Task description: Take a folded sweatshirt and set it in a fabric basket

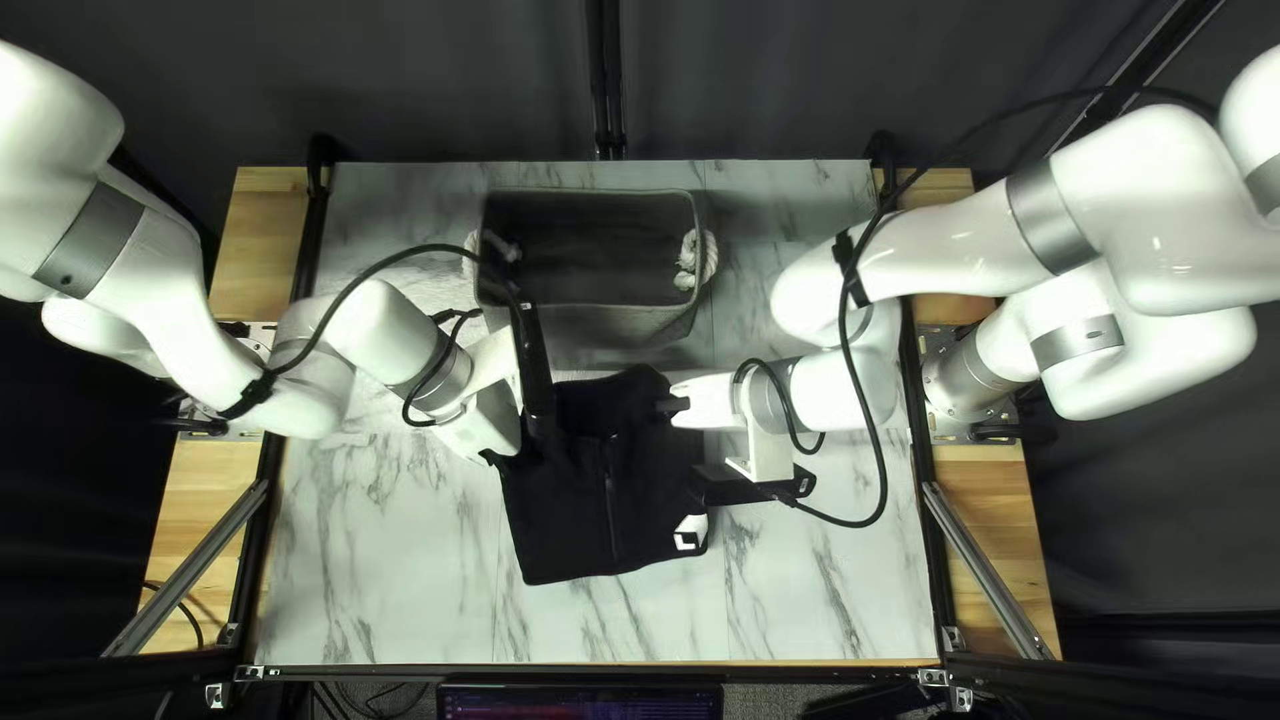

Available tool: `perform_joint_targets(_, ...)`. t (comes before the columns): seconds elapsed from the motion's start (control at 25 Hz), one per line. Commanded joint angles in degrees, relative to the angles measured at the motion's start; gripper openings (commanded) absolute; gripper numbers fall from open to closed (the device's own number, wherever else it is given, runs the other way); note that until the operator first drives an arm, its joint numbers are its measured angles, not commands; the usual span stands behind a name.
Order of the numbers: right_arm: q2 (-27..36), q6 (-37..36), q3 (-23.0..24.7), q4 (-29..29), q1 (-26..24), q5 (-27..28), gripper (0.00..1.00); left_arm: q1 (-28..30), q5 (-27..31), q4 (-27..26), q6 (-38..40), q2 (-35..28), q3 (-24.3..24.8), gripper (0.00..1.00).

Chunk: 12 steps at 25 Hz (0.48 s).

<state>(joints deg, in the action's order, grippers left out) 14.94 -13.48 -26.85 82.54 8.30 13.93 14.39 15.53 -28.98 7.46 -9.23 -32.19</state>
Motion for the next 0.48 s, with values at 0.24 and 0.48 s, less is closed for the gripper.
perform_joint_targets(0.24,4.5,-22.04,0.0,-14.43,-7.84,-4.24,0.0,-8.63,10.32,-0.12,-6.82,-9.1,-0.02,0.0)
perform_joint_targets(0.48,9.52,-45.29,-0.07,-34.23,-10.57,-3.49,0.0,-13.66,17.38,1.03,-8.71,-13.58,-1.34,0.0)
